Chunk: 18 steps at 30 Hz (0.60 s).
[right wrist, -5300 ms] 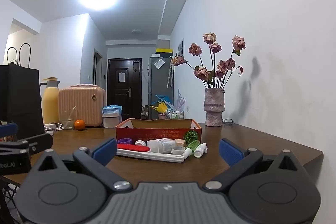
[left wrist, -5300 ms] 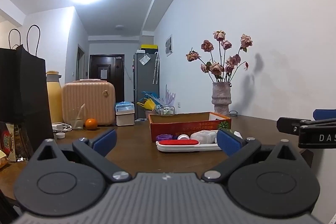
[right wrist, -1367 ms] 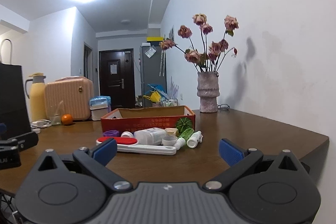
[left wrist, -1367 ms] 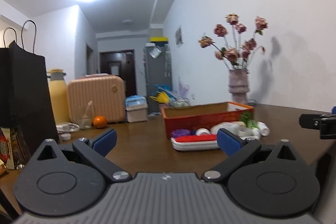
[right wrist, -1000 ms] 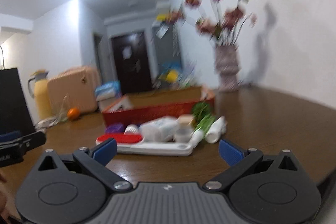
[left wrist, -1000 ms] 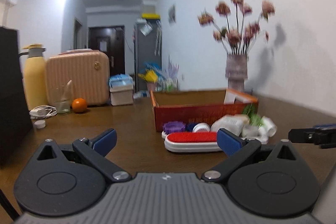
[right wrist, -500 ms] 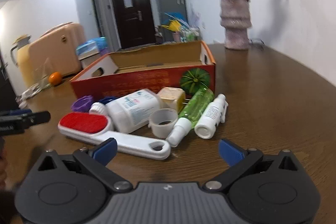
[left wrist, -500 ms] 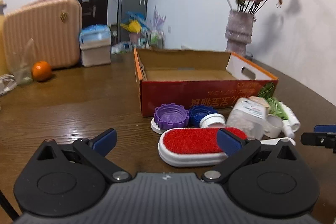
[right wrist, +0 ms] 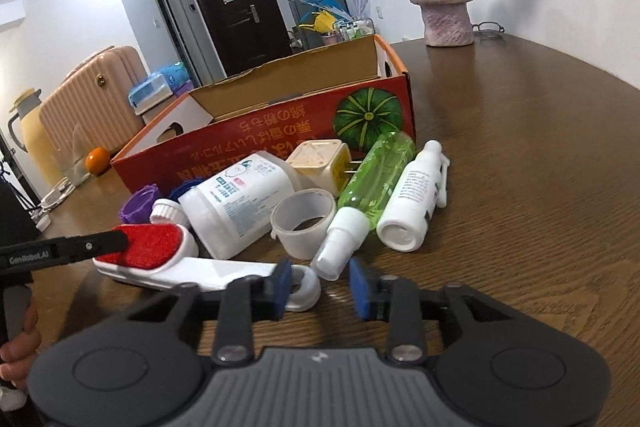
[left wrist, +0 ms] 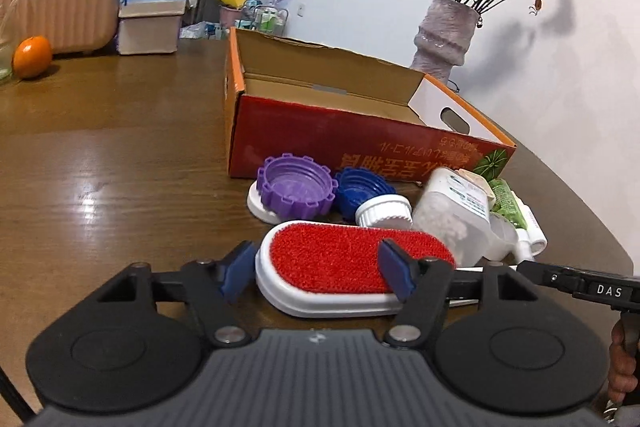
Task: Organize rigid objects
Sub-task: 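Move the left tool to the red-and-white lint brush and close on it, then lift the lint brush with the left tool and carry it over the cardboard box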
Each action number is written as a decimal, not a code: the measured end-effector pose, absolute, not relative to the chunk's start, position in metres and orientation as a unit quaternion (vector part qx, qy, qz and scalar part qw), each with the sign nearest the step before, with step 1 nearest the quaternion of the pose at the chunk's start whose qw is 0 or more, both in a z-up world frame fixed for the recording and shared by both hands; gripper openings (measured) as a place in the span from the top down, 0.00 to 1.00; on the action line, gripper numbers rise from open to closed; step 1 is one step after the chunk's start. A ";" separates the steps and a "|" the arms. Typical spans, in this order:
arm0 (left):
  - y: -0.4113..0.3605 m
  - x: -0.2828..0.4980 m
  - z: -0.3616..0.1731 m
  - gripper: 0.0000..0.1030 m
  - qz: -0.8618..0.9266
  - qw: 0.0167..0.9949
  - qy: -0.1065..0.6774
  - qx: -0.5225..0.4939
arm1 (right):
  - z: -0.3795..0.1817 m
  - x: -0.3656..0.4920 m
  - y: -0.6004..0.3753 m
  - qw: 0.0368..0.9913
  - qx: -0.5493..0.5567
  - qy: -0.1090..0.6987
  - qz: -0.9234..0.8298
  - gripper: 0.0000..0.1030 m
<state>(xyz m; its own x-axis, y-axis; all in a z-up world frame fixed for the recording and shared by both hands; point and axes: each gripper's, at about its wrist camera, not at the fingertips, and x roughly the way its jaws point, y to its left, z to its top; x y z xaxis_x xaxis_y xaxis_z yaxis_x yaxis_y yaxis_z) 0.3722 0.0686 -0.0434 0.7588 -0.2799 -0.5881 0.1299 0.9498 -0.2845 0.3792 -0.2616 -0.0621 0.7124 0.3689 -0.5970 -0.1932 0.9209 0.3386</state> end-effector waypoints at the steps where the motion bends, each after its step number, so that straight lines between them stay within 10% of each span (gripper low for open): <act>1: 0.069 0.369 -0.043 0.37 -0.104 0.929 0.332 -0.122 | -0.062 0.378 -0.262 0.914 0.136 0.348 0.161 0.86; 11: 0.070 0.282 -0.034 0.51 -0.067 0.920 0.345 -0.175 | -0.054 0.316 -0.258 0.918 0.106 0.349 0.153 0.87; 18: 0.070 0.260 -0.038 0.43 -0.075 0.922 0.336 -0.175 | -0.055 0.291 -0.258 0.927 0.092 0.333 0.149 0.85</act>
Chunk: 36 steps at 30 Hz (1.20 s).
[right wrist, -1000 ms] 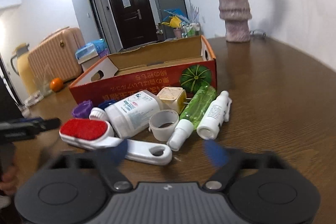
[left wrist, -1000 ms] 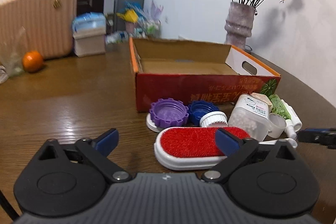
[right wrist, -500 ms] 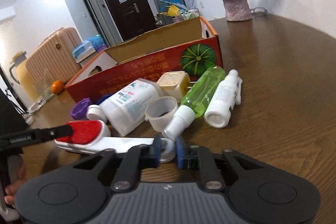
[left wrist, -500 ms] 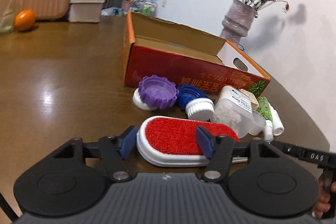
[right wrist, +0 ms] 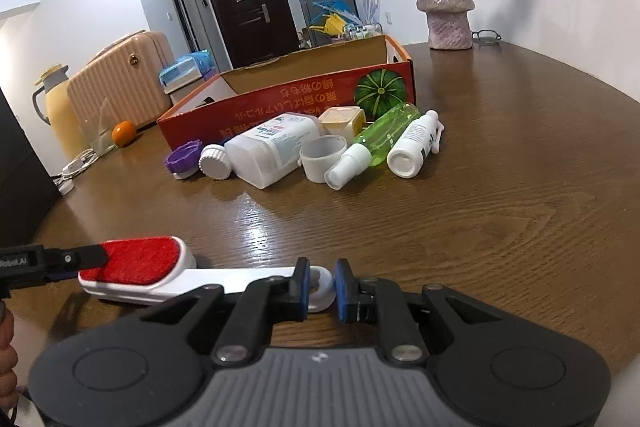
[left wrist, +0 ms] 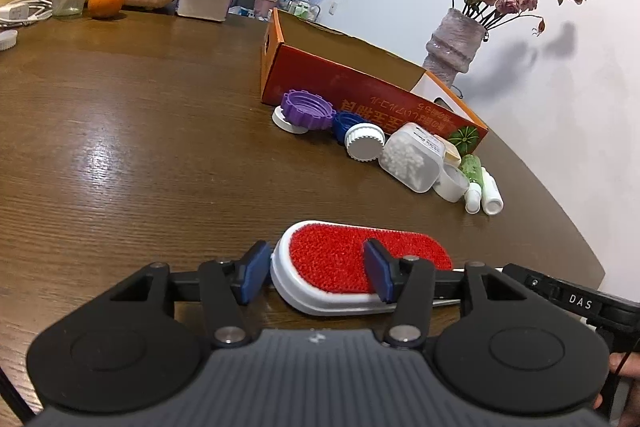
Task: Organize rigid objects
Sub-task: 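Lift the lint brush with the left tool and carry it over the cardboard box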
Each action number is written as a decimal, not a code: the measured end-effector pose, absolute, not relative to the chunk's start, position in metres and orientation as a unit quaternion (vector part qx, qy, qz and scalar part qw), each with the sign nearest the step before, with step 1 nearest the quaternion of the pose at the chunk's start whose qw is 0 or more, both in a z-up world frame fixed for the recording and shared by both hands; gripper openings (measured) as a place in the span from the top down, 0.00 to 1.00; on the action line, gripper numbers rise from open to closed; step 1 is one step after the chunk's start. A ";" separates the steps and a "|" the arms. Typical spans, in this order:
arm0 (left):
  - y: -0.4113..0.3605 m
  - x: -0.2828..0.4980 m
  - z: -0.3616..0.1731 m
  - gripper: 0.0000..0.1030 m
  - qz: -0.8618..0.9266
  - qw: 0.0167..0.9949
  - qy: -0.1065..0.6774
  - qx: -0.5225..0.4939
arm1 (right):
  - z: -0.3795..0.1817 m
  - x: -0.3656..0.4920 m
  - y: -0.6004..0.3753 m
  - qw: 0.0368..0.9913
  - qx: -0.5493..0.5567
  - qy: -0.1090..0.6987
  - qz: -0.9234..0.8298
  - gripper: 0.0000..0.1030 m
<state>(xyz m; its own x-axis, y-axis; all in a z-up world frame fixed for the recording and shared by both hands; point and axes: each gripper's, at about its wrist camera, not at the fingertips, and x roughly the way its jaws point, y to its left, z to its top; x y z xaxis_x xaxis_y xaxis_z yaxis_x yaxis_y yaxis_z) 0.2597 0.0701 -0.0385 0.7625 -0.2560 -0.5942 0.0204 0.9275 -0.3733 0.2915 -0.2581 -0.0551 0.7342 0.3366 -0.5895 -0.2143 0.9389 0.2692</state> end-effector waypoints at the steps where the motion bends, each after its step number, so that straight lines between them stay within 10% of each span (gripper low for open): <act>1: 0.072 0.261 -0.040 0.40 -0.076 0.921 0.338 -0.179 | -0.055 0.291 -0.257 0.929 0.087 0.329 0.148 0.84; 36: 0.022 0.042 0.080 0.51 -0.100 0.988 -0.005 -0.121 | 0.066 0.090 -0.290 0.979 0.121 0.062 0.151 0.87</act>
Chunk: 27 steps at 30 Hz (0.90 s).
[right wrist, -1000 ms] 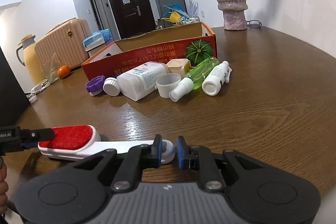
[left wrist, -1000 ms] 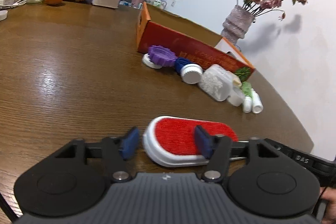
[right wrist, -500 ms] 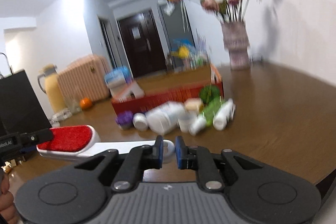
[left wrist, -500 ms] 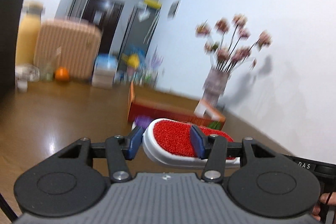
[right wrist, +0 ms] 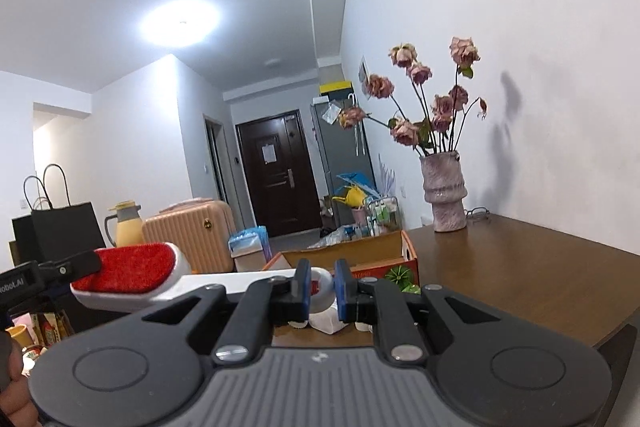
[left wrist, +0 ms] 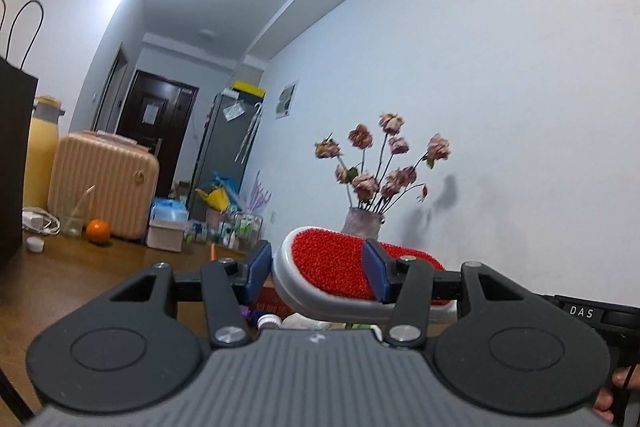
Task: Organize rigid objects
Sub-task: 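Lift the lint brush with the left tool and carry it over the cardboard box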
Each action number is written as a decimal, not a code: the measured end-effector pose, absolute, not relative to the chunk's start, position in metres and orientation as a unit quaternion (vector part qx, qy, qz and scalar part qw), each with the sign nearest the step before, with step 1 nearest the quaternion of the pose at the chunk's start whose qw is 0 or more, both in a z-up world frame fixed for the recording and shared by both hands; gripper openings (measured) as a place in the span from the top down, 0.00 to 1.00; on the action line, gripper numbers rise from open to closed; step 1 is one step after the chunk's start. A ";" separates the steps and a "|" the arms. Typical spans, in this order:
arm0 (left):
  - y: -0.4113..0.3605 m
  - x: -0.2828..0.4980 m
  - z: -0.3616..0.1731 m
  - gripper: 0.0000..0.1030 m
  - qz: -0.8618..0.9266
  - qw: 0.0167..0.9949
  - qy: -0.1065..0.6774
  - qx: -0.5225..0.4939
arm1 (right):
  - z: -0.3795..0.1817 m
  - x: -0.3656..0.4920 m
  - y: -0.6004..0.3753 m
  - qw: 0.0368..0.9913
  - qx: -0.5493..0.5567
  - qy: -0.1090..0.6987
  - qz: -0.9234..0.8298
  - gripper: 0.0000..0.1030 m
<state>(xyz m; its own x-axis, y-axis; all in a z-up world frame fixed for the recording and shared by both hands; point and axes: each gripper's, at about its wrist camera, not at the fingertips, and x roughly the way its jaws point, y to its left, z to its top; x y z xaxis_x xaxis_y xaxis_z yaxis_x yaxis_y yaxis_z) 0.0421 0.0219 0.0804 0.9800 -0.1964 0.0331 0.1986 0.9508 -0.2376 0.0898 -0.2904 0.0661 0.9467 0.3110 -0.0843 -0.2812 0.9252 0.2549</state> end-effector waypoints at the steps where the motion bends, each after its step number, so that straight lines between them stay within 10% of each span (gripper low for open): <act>1: 0.022 0.041 0.081 0.51 -0.101 0.987 -0.006 -0.121 | 0.067 0.089 -0.292 0.979 0.122 0.059 0.151 0.87; 27: 0.043 0.320 0.129 0.53 -0.110 0.983 0.047 -0.142 | 0.114 0.353 -0.283 0.981 0.106 0.082 0.143 0.87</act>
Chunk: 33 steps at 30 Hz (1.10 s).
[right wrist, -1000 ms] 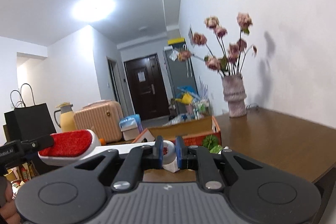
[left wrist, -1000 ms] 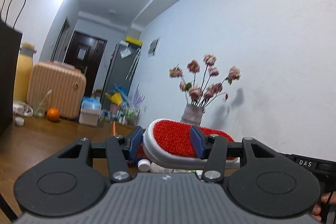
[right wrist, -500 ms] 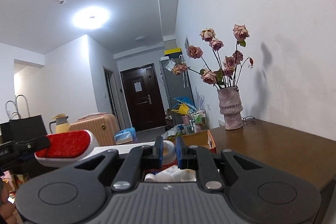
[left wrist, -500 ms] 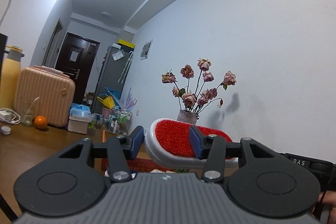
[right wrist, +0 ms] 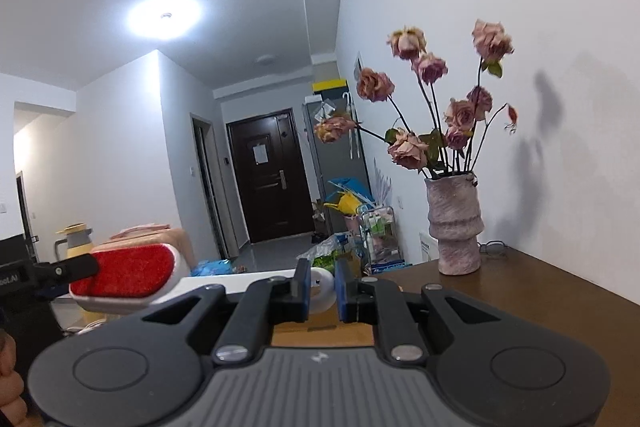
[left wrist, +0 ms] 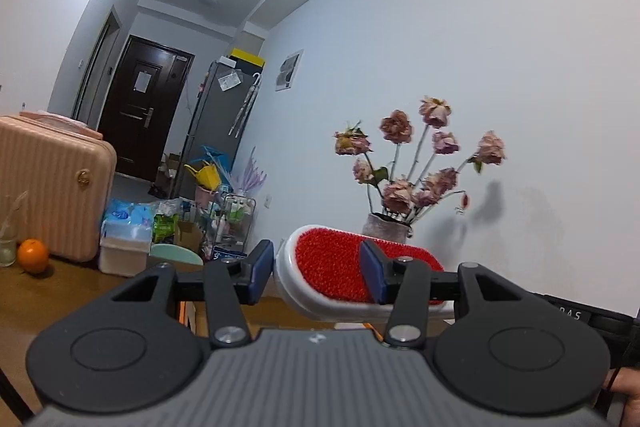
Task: Organize rigid objects
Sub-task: 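Lift the lint brush with the left tool and carry it over the cardboard box, then lower the lint brush into the box and open the left tool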
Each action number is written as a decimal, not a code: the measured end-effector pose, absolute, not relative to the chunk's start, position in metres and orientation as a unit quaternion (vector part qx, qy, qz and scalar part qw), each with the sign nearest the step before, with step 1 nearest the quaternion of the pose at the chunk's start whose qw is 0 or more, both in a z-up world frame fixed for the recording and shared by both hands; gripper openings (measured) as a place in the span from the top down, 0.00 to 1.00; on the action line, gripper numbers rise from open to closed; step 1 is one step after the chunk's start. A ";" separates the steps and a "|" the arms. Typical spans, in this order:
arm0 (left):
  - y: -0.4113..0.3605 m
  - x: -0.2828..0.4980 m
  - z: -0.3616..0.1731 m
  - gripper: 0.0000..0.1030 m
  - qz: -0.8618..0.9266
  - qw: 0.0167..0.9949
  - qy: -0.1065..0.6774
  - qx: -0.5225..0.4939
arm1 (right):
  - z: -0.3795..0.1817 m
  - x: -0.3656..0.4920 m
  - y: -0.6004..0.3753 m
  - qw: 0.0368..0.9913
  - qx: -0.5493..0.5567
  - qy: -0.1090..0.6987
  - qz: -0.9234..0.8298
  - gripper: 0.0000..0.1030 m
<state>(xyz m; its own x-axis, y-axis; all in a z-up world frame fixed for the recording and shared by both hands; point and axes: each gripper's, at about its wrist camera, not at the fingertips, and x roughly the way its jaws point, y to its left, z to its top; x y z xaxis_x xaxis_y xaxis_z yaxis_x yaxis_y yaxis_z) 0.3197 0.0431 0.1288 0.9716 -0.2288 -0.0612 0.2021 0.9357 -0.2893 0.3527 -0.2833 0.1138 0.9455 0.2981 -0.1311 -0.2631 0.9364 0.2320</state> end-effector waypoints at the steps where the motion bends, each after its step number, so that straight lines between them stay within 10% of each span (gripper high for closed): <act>1: 0.043 0.333 0.130 0.53 -0.106 0.983 0.048 -0.142 | 0.116 0.366 -0.283 0.980 0.107 0.086 0.146 0.87; 20: 0.070 0.518 0.012 0.53 -0.075 0.923 0.333 -0.177 | 0.016 0.582 -0.270 0.905 0.113 0.385 0.139 0.87; 33: 0.055 0.522 0.003 0.41 -0.084 0.918 0.378 -0.091 | -0.016 0.583 -0.221 0.872 0.001 0.466 0.150 0.84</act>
<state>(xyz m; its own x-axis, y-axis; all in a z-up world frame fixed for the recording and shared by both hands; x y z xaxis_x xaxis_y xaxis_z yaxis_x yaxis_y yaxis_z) 0.5220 0.0546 0.0031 0.7001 -0.2232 -0.6783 0.0863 0.9694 -0.2299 0.5833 -0.2214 -0.0161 0.5198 0.2631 -0.8127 -0.2614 0.9547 0.1419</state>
